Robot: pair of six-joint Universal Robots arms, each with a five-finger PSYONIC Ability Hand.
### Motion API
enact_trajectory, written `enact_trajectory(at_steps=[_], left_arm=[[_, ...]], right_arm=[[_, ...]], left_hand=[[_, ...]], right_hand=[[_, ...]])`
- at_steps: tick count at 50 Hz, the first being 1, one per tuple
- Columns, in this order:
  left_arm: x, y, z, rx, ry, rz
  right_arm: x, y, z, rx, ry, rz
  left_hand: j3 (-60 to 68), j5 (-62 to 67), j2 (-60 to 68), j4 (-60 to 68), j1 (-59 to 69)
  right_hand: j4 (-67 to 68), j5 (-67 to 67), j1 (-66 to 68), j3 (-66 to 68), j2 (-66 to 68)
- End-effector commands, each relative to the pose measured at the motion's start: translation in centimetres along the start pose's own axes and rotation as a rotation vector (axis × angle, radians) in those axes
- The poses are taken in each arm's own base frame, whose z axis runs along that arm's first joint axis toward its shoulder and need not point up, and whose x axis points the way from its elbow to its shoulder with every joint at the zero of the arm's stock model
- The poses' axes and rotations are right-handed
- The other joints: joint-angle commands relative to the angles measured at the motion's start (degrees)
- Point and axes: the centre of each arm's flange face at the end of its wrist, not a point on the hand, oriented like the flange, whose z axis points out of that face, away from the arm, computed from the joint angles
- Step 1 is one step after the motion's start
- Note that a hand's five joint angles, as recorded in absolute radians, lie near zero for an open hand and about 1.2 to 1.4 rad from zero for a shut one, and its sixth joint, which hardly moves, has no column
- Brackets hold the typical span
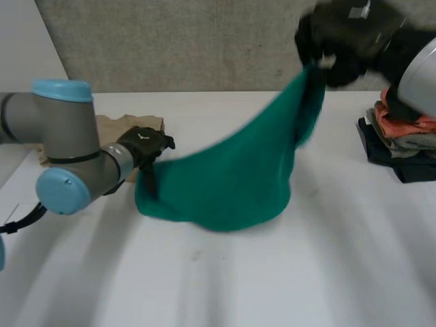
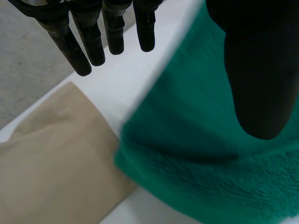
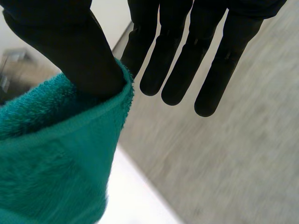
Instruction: Fold the laundry.
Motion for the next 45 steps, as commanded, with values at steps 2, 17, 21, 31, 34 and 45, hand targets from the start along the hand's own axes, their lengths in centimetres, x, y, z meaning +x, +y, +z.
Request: enact_trajectory(at_steps=[2,17,21,31,34,45], left_arm=[[1.9,1.1,1.2,-0.064,0.016,0.059],[-5.2,-9.8,-1.4,0.344,-0.346,-0.031],[-7.3,-15.1,-3.6,0.597,-0.446,-0.037],[-10.3,-19.8,-7.3,0.842,-0.611,-0.063],[-10.6,-18.2,-7.2,0.78,-0.627,-0.083],[-5.8,-6.5,-3.2,0.429,-0.406,-0.046]], right_arm=[[2.3,-5.1,-0.8,0.194,0.056,0.126],[6.5,7.0,5.4,-0.066,0.132,0.083],[9.2,8.4,7.7,-0.064,0.259,0.012],[12.8,4.8,11.1,0.187,0.508,-0.119],[12.1,4.4,11.2,0.217,0.496,-0.125],[4.7,13.3,6.7,-0.078,0.232,-0.009]], left_hand=[[9.6,10.6,10.1,10.3,8.8],[64.8,65.8,65.3,65.5,64.0],[64.8,65.8,65.3,65.5,64.0],[64.8,65.8,65.3,65.5,64.0],[64.8,65.8,65.3,65.5,64.0],[64.8,65.8,65.3,65.5,64.0]], right_hand=[[11.7,13.3,15.0,12.3,12.5],[11.7,13.3,15.0,12.3,12.5],[11.7,13.3,15.0,12.3,12.5],[11.7,13.3,15.0,12.3,12.5],[11.7,13.3,15.0,12.3,12.5],[11.7,13.3,15.0,12.3,12.5]])
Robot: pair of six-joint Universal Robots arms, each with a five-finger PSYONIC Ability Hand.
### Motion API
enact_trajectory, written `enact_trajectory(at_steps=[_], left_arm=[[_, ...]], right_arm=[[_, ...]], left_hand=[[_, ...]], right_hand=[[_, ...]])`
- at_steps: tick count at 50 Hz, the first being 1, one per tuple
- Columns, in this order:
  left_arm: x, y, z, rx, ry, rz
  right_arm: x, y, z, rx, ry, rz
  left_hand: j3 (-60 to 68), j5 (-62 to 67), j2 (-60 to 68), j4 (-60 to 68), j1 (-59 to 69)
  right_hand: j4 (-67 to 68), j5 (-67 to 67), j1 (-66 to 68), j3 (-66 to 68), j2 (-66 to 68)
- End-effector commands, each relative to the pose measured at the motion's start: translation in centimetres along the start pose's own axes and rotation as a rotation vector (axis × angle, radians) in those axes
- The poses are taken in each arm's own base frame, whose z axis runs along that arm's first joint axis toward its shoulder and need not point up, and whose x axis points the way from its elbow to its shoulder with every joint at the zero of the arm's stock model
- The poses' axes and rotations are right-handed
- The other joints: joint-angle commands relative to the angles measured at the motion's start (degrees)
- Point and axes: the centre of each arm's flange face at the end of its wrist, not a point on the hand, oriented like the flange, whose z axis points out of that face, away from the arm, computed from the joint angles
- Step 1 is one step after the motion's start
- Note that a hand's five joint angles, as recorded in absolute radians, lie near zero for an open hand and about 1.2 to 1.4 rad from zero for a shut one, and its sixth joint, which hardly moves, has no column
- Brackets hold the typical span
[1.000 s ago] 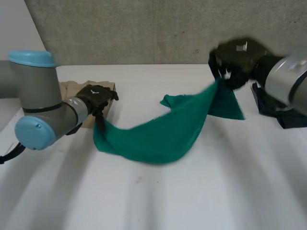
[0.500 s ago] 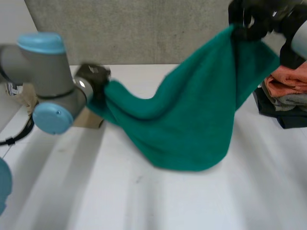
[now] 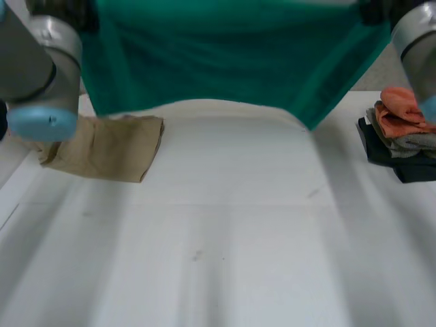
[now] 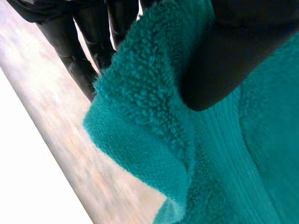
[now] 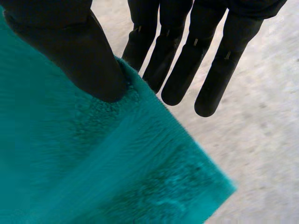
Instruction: Fold the laundry.
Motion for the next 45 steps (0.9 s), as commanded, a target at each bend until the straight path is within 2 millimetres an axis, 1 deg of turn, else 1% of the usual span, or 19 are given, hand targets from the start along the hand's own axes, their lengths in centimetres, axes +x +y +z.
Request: enact_trajectory(at_steps=[1,3,4,6,7,8,10,11,14,17,19,28,32,37,40,41,42,44,45], left_arm=[[3.1,8.4,-5.3,-0.248,0.21,0.048],[4.0,10.2,-6.7,-0.304,0.267,0.073],[5.0,12.2,-8.0,-0.356,0.326,0.109],[5.7,13.9,-9.0,-0.395,0.374,0.161],[6.1,15.6,-10.0,-0.438,0.411,0.223],[6.3,16.2,-10.4,-0.457,0.426,0.252],[6.1,17.1,-10.9,-0.493,0.44,0.299],[5.8,17.3,-11.1,-0.514,0.445,0.331],[5.5,17.5,-11.4,-0.546,0.451,0.344],[5.2,17.0,-11.7,-0.563,0.457,0.328],[5.1,16.4,-11.7,-0.56,0.458,0.306],[4.6,15.3,-11.7,-0.571,0.466,0.262],[4.2,15.1,-11.4,-0.587,0.467,0.26],[4.3,14.9,-11.7,-0.648,0.501,0.252],[4.2,15.4,-11.9,-0.709,0.515,0.25],[4.1,15.4,-11.8,-0.717,0.515,0.249],[3.8,15.6,-11.6,-0.735,0.513,0.245],[3.7,15.5,-11.4,-0.743,0.51,0.233],[3.6,15.3,-11.3,-0.745,0.507,0.225]], right_arm=[[-4.5,6.4,-7.2,-0.238,-0.233,0.059],[-5.6,8.3,-9.0,-0.296,-0.289,0.073],[-6.6,10.0,-10.6,-0.348,-0.336,0.08],[-7.5,11.7,-11.9,-0.399,-0.375,0.079],[-7.8,12.5,-12.5,-0.424,-0.39,0.074],[-8.3,13.8,-13.3,-0.463,-0.411,0.048],[-8.5,14.7,-13.8,-0.495,-0.423,0.013],[-8.6,15.4,-14.3,-0.528,-0.435,-0.017],[-8.5,15.7,-14.7,-0.567,-0.451,-0.052],[-8.2,15.7,-14.9,-0.609,-0.456,-0.052],[-8.1,15.5,-15.0,-0.623,-0.459,-0.042],[-8.2,15.4,-15.3,-0.631,-0.465,-0.046],[-8.1,15.7,-15.4,-0.634,-0.467,-0.058],[-7.9,15.9,-15.5,-0.639,-0.463,-0.067],[-7.7,16.0,-15.4,-0.639,-0.453,-0.065],[-7.6,15.9,-15.3,-0.636,-0.45,-0.065],[-7.5,15.9,-15.2,-0.636,-0.441,-0.062],[-7.3,15.9,-15.0,-0.637,-0.422,-0.057],[-7.2,15.9,-15.0,-0.64,-0.41,-0.054]], left_hand=[[11.9,14.0,11.4,11.5,12.6],[11.9,14.0,11.4,11.5,12.6],[9.9,12.0,9.4,9.5,10.7],[7.6,9.7,7.1,7.2,8.3],[7.2,9.3,6.7,6.8,7.9],[7.1,9.2,6.5,6.7,7.8],[6.1,8.2,5.5,5.7,6.8],[2.4,4.5,1.9,2.0,3.1],[-2.7,-0.6,-3.2,-3.1,-2.0],[-19.8,-17.7,-20.3,-20.2,-19.1],[-26.4,-24.3,-26.9,-26.8,-25.7],[-27.6,-25.5,-28.1,-28.0,-26.9],[-23.9,-21.8,-24.4,-24.3,-23.2],[-22.0,-19.9,-22.6,-22.4,-21.3],[-18.2,-16.1,-18.7,-18.6,-17.5],[-13.5,-11.4,-14.0,-13.9,-12.8],[0.4,2.5,-0.2,0.0,1.1],[11.9,14.0,11.3,11.5,12.6],[11.9,14.0,11.4,11.5,12.6]], right_hand=[[11.5,12.9,15.0,11.9,12.5],[11.5,12.9,15.0,11.9,12.5],[11.5,12.9,15.0,11.9,12.5],[11.5,12.9,15.0,11.9,12.5],[11.5,12.9,15.0,11.9,12.5],[11.5,12.9,15.0,11.9,12.5],[11.5,12.9,15.0,11.9,12.5],[11.5,12.9,15.0,11.9,12.5],[11.5,12.9,15.0,11.9,12.5],[11.5,12.9,15.0,11.9,12.5],[11.5,12.9,15.0,11.9,12.5],[11.5,12.9,15.0,11.9,12.5],[11.5,12.9,15.0,11.9,12.5],[11.5,12.9,15.0,11.9,12.5],[11.5,12.9,15.0,11.9,12.5],[11.5,12.9,15.0,11.9,12.5],[11.5,12.9,15.0,11.9,12.5],[-4.0,-2.5,-0.4,-3.5,-2.9],[-11.9,-10.4,-8.3,-11.4,-10.8]])
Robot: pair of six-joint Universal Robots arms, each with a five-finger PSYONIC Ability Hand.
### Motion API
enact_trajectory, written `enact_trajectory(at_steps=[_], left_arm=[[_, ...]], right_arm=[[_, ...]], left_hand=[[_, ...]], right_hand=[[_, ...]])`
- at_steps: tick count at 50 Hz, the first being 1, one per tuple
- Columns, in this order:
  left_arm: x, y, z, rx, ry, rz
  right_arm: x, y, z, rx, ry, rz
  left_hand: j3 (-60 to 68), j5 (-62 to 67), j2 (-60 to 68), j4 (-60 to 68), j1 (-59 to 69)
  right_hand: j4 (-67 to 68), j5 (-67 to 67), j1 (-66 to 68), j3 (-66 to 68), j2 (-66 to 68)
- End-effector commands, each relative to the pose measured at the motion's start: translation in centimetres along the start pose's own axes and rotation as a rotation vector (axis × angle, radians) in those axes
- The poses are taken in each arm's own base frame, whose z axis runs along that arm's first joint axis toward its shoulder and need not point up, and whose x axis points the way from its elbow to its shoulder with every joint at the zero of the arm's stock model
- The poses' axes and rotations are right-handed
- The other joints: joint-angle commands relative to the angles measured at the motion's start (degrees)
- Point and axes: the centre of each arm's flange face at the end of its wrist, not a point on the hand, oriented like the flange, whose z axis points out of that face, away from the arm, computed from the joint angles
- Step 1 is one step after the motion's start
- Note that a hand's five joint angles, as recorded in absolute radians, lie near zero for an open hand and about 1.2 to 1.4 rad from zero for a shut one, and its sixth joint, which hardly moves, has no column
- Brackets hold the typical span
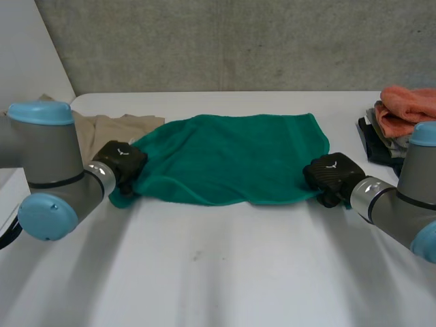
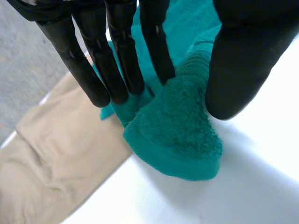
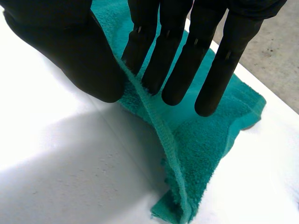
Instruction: Fold the laundry.
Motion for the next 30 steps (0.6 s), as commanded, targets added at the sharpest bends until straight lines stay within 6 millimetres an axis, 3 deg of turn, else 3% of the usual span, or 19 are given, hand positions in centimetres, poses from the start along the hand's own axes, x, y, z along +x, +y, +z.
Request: enact_trajectory(at_steps=[1,9,13,23,30], left_arm=[[-0.8,-0.3,0.0,-0.046,0.022,-0.056],[-2.2,-2.6,-1.2,0.035,-0.025,-0.144],[-3.0,-3.0,-1.3,0.047,-0.057,-0.151],[-4.0,-3.1,-1.0,0.054,-0.081,-0.158],[-4.2,-2.9,-0.8,0.051,-0.081,-0.161]], right_arm=[[1.2,-0.2,0.0,-0.004,0.07,0.051],[4.2,0.4,-0.2,-0.066,0.275,0.238],[5.1,1.0,-0.2,-0.096,0.28,0.285],[4.5,2.9,-0.1,-0.173,0.139,0.235],[4.6,3.8,1.4,-0.15,0.127,0.161]], left_hand=[[30.9,31.0,29.8,30.8,29.4],[30.9,31.0,29.8,30.8,29.4],[30.9,31.0,29.8,30.8,29.4],[30.9,31.0,29.8,30.8,29.4],[30.9,31.0,29.8,30.8,29.4]], right_hand=[[-26.0,-24.9,-23.1,-25.7,-25.2],[-37.6,-36.5,-34.7,-37.3,-36.8],[-37.6,-36.5,-34.7,-37.3,-36.8],[-38.8,-37.7,-35.9,-38.5,-38.0],[-34.4,-33.3,-31.5,-34.1,-33.6]])
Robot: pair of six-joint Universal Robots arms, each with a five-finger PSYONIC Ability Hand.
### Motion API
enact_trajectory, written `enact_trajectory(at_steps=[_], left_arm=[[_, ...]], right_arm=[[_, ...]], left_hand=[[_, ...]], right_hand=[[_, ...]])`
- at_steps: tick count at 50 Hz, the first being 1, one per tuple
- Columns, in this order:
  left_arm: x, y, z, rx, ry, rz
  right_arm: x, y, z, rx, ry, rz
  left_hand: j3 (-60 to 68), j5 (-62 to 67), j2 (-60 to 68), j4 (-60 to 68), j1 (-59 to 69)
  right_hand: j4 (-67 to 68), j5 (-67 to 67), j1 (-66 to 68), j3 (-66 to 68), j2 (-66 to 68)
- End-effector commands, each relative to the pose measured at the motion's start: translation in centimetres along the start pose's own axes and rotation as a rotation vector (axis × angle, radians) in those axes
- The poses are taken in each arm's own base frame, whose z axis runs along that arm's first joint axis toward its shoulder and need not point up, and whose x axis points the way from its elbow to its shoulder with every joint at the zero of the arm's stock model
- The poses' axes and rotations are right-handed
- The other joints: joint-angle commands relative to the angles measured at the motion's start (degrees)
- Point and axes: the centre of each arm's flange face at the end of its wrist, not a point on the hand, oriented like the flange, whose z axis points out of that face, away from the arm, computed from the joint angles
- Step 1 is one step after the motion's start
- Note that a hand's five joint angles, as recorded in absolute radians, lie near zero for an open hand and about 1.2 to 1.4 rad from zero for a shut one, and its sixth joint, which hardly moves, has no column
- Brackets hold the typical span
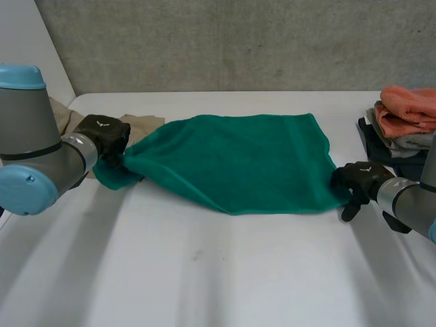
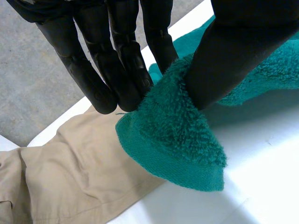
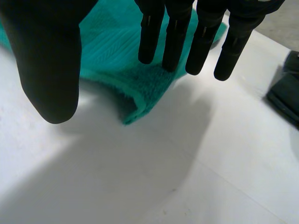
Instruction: Fold the laundry.
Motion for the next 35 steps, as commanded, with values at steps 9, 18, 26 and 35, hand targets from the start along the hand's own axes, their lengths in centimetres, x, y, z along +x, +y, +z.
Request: enact_trajectory(at_steps=[9,18,26,35], left_arm=[[-0.6,0.6,0.0,-0.017,-0.002,-0.008],[-0.6,0.7,-0.5,-0.021,0.007,-0.011],[-0.3,0.9,-1.0,-0.024,0.024,-0.003],[0.3,2.1,-2.5,-0.092,0.057,0.042]], right_arm=[[0.2,0.0,3.3,0.095,0.026,-0.093],[0.8,-1.0,3.9,0.137,0.047,-0.096],[0.8,-2.0,3.8,0.187,0.051,-0.101],[1.7,-2.9,1.5,0.144,0.018,-0.139]], left_hand=[[11.9,13.3,11.5,11.5,13.2],[11.9,13.3,11.5,11.5,13.2],[11.9,13.3,11.5,11.5,13.2],[11.9,13.3,11.5,11.5,13.2]], right_hand=[[13.0,14.3,10.9,12.5,11.6],[28.5,29.8,26.3,28.0,27.1],[35.9,37.1,33.7,35.4,34.4],[52.4,53.7,50.2,51.9,51.0]])
